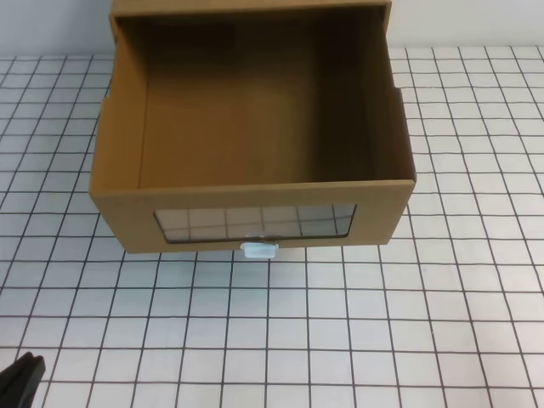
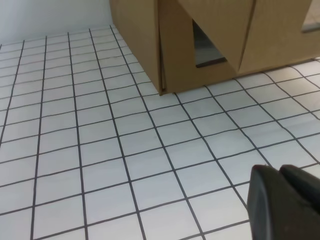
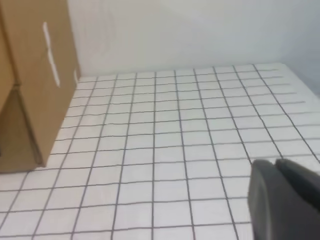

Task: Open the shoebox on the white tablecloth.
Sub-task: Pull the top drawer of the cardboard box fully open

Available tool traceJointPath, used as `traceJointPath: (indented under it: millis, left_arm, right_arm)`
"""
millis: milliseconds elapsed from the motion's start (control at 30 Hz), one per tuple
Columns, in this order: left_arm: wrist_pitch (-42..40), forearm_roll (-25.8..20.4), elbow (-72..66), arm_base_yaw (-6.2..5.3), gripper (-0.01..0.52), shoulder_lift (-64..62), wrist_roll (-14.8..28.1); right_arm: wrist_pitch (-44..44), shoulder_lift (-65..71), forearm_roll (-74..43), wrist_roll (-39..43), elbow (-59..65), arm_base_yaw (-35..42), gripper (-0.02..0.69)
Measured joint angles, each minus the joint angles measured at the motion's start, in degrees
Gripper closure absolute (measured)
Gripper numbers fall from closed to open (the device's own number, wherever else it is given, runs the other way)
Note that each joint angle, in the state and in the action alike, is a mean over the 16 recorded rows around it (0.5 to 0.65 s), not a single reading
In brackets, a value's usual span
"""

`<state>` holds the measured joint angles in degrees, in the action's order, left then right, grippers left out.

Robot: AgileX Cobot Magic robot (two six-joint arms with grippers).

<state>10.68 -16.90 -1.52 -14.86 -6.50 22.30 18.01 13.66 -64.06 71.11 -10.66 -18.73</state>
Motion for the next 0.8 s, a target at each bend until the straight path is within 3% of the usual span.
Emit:
traceJointPath:
  millis: [233,600,800]
  left_arm:
    - [0.06,0.0,0.0,0.0,0.516,0.0,0.0]
    - [0.38,0.0,0.0,0.0,0.516,0.0,0.0]
    - [0.51,0.0,0.0,0.0,0.516,0.0,0.0]
  right_arm:
    - [-6.23,-9.03,-0.68,2.23,8.59,8.55,0.678]
    - [-7.82,-14.08,-0.1,1.96,11.93,10.13,0.678]
    - [-6.79,-14.08,12.99,-9.97,11.95,10.2,0.678]
